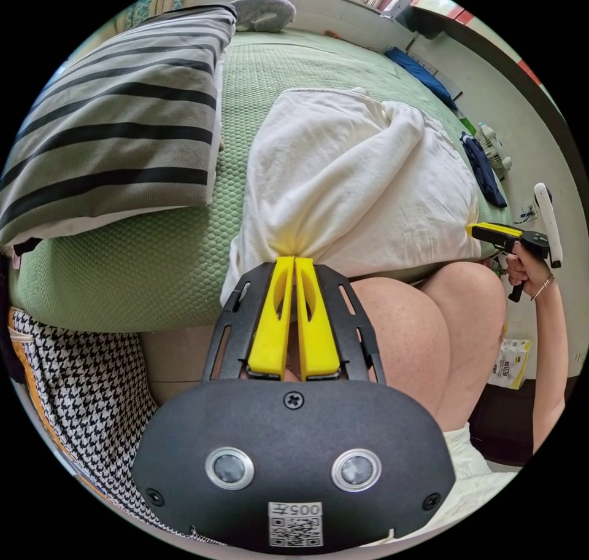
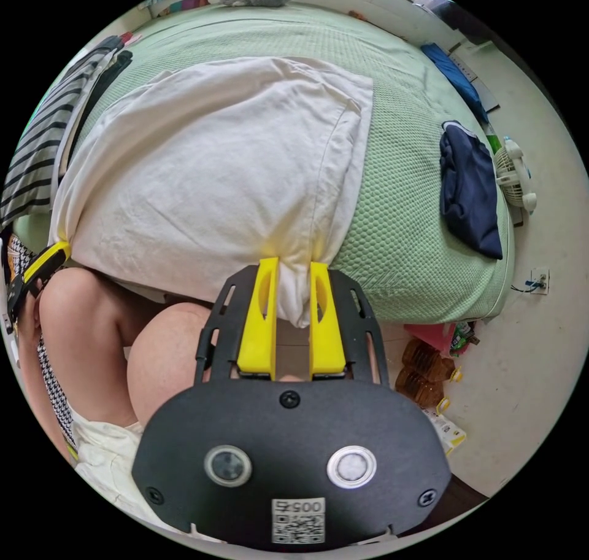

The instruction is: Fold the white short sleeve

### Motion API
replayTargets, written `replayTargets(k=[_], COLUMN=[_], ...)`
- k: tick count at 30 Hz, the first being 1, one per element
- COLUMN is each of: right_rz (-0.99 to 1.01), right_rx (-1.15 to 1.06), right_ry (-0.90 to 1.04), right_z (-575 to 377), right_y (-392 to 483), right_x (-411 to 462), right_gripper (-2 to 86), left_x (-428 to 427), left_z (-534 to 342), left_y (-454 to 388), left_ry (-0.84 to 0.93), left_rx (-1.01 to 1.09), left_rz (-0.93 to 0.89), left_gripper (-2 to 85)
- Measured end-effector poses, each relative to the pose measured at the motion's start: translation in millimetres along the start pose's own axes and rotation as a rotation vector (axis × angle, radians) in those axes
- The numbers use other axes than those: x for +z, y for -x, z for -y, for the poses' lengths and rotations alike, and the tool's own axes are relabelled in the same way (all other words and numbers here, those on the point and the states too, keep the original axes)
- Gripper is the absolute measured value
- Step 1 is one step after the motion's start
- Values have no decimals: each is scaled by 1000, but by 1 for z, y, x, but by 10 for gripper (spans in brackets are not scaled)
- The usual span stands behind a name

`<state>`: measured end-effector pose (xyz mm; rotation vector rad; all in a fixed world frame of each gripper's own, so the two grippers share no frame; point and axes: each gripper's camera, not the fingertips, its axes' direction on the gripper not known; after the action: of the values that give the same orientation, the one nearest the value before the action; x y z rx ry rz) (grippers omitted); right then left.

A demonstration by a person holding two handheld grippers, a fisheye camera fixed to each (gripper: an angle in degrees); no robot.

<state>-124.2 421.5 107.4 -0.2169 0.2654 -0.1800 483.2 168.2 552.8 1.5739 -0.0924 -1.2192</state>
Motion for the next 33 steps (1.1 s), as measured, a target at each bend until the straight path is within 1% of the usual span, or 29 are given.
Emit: replayTargets(k=[16,22,26,29,33], right_rz=[-3,-21,-77,-168,-286], right_rx=[0,-19,-80,-194,-277], right_ry=[-6,-25,-50,-72,-109], right_z=[-7,-13,-19,-29,-50], right_y=[15,26,42,60,66], right_x=[-7,-11,-17,-24,-44], right_gripper=[58,40,16,-7,-12], left_x=[-5,-7,-9,-13,-24], left_z=[3,4,4,5,-3], left_y=[0,-2,-6,-12,-16], left_ry=[-6,-6,-2,9,7], left_rx=[-5,-5,-9,16,46], left_rz=[-7,-4,14,42,-5], left_gripper=[-5,-5,-5,-5,-5])
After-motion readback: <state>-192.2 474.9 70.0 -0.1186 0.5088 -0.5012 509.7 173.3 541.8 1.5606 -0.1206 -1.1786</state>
